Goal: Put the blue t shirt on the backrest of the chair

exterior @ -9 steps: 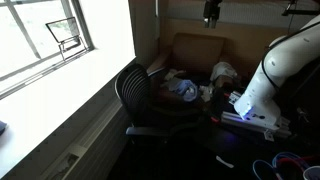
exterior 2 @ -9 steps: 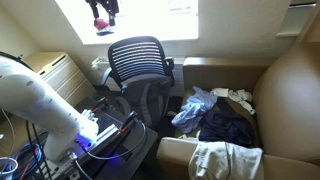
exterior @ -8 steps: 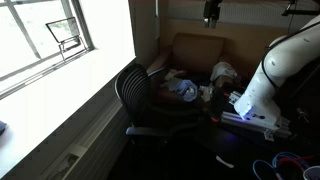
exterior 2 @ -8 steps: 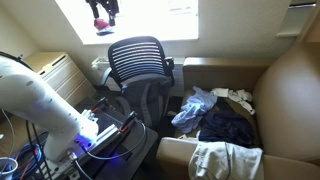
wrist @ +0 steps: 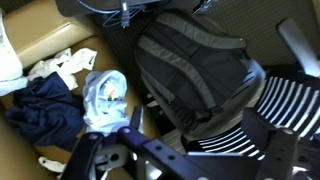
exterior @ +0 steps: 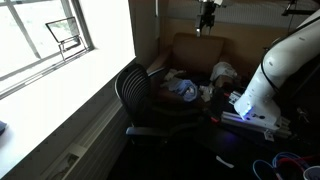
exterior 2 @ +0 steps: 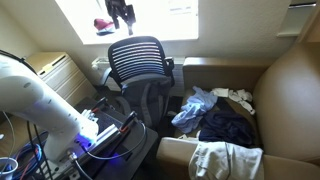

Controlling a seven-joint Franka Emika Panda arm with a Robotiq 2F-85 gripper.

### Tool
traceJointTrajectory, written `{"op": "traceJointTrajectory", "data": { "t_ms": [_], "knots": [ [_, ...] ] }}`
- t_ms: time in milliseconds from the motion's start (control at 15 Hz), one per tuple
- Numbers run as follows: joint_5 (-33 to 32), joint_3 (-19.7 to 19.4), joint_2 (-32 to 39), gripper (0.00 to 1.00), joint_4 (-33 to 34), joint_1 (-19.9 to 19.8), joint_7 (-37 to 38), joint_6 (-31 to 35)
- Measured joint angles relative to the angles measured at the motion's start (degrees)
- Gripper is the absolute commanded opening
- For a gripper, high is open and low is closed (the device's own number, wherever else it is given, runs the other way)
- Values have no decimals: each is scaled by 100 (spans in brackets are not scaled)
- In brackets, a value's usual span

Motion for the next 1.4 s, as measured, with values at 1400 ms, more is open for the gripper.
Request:
{"op": "traceJointTrajectory", "data": {
  "t_ms": [1400],
  "knots": [
    [-1366,196,3789,100,588,-463,1130,651]
  ]
}}
